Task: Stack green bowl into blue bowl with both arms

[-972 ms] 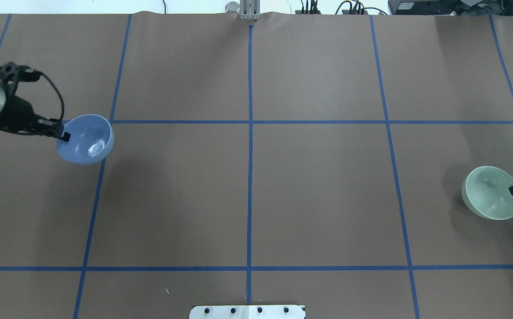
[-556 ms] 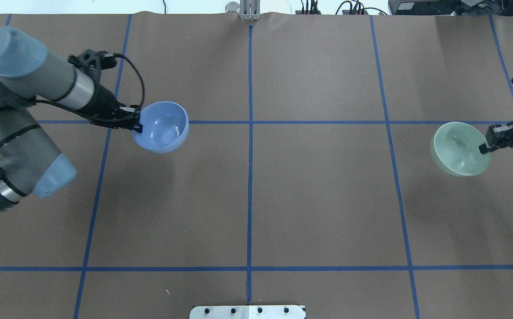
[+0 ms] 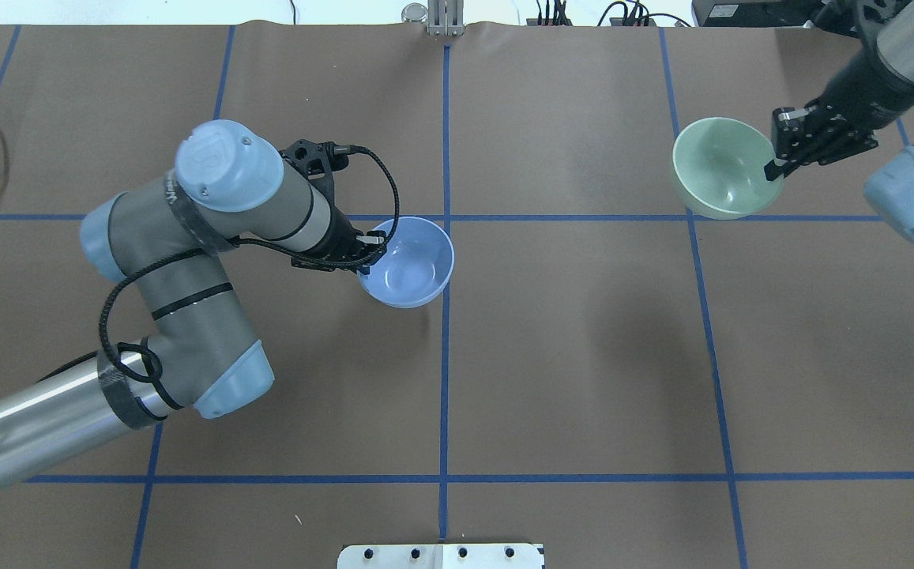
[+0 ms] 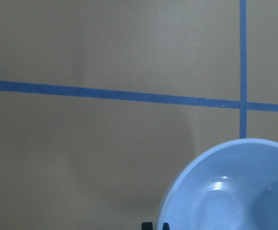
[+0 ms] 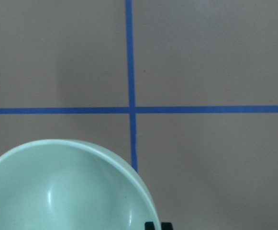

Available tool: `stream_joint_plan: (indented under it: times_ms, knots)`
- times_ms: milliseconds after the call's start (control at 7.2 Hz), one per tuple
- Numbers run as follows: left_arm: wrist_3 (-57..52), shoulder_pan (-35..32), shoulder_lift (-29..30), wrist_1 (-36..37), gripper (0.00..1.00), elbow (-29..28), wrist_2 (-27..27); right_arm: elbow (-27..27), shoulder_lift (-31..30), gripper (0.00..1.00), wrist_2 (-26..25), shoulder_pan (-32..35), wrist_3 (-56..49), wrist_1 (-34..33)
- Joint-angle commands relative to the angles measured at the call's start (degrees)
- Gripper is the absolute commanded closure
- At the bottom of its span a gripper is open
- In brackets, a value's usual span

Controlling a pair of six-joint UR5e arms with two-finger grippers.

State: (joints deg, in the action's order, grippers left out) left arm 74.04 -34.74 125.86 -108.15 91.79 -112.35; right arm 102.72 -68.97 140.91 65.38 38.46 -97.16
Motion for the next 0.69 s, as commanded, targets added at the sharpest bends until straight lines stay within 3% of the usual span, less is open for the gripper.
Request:
stream_joint_plan:
  times_ms: [0,556]
  knots:
    - [1.2,3.3,2.5,-0.3,1.0,-3.6,4.7,-0.5,4.0,1.0,-0.8,-2.3,4.6,-0.8]
    - [1.6,5.6,2.6,-0.3,1.0,-3.7,6.9,-0.5,5.5,1.0,-1.0,-2.5,6.9,-0.8]
